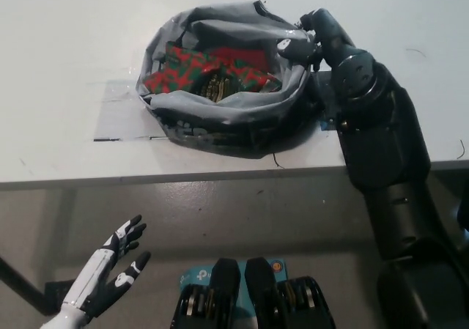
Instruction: The robot uses its right hand to pick up a bag of coffee beans and puts it in the black plastic bag, then the robot grabs the top of the bag and lifts it.
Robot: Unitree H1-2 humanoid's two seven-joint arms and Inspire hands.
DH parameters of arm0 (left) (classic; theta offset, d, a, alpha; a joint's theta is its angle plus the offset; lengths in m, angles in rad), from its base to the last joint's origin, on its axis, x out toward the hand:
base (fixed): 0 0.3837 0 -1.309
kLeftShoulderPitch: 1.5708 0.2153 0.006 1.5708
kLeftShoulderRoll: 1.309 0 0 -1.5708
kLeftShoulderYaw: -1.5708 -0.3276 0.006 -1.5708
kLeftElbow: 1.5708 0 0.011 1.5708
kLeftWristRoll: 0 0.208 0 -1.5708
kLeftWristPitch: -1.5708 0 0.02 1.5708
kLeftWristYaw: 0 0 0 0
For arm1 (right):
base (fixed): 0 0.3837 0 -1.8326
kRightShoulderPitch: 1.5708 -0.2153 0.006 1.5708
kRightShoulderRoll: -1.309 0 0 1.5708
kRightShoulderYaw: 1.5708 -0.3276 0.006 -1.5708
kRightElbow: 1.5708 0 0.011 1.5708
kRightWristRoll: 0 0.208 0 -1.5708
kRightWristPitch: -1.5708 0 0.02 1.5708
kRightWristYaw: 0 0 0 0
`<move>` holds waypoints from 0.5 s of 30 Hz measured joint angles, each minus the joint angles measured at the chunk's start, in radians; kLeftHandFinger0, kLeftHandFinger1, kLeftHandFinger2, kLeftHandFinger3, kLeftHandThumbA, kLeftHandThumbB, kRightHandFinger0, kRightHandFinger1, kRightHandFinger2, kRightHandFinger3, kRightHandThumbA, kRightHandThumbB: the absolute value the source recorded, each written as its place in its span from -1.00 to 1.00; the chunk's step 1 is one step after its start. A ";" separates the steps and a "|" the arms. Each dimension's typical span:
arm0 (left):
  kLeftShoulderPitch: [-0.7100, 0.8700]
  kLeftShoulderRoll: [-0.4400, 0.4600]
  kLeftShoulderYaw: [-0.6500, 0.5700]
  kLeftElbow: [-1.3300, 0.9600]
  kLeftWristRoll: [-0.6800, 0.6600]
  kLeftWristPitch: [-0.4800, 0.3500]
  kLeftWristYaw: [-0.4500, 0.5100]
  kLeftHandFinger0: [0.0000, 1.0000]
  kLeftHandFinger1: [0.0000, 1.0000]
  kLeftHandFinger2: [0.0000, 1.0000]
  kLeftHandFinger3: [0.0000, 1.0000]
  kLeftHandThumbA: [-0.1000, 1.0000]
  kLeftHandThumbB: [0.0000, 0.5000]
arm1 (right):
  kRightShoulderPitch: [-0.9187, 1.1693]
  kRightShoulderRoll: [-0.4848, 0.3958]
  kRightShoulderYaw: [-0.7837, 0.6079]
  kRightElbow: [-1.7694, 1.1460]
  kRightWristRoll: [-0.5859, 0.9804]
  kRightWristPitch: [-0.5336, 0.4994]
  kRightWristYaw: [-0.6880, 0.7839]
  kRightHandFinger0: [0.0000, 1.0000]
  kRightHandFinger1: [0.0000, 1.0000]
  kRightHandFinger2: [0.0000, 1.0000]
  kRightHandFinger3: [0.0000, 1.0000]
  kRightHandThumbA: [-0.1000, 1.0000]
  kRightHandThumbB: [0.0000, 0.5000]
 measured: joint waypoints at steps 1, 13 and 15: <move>-0.001 0.000 0.000 0.000 0.000 0.000 0.000 1.00 1.00 1.00 1.00 0.59 0.44 | -0.001 0.000 -0.003 0.000 0.001 0.000 0.004 -0.99 -0.25 0.32 -0.15 -0.28 -0.45; -0.010 0.001 -0.002 0.001 0.002 0.006 0.000 1.00 1.00 1.00 1.00 0.63 0.41 | -0.104 0.026 -0.027 0.046 0.038 0.002 0.062 -1.00 -0.31 0.27 -0.20 -0.17 -0.77; -0.010 0.001 -0.003 0.002 0.002 0.006 0.000 1.00 1.00 1.00 1.00 0.65 0.39 | -0.125 0.043 -0.048 0.070 0.057 0.002 0.061 -0.92 -0.25 0.36 -0.38 -0.05 -0.78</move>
